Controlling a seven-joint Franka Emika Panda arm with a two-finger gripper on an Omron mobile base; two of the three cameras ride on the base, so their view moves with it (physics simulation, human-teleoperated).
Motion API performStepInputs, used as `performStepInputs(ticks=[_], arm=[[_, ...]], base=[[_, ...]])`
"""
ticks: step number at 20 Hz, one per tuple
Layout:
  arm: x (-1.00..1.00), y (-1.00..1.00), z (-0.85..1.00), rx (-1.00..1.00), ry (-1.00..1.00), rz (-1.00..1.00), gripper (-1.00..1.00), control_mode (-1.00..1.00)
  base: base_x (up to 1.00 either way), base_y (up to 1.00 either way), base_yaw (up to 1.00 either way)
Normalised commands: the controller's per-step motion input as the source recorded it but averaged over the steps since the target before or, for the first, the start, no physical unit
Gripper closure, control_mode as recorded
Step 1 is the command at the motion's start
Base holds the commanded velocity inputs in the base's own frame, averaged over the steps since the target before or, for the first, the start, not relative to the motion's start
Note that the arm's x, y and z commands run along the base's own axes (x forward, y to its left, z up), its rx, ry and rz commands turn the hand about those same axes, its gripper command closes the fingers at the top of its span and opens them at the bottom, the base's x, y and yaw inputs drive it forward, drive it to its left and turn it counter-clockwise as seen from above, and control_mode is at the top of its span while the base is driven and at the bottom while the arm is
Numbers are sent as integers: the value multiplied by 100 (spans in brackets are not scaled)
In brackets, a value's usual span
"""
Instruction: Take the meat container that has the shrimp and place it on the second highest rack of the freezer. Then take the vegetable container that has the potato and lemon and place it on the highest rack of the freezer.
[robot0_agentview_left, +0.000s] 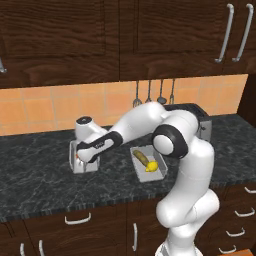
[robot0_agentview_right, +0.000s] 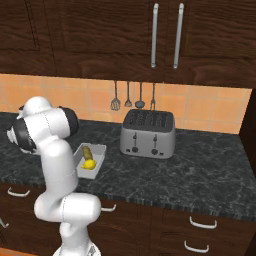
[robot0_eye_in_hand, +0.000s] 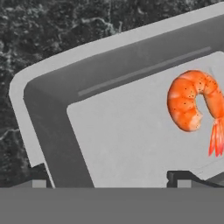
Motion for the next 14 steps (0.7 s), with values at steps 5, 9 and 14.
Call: performStepInputs(ticks=[5, 9, 14], arm=[[0, 33, -13, -1, 0, 0, -100, -100], [0, 26, -16, -1, 0, 0, -100, -100], [0, 7, -13, 0, 0, 0, -100, -100]], base=[[0, 0, 0], [0, 0, 0], [0, 0, 0]])
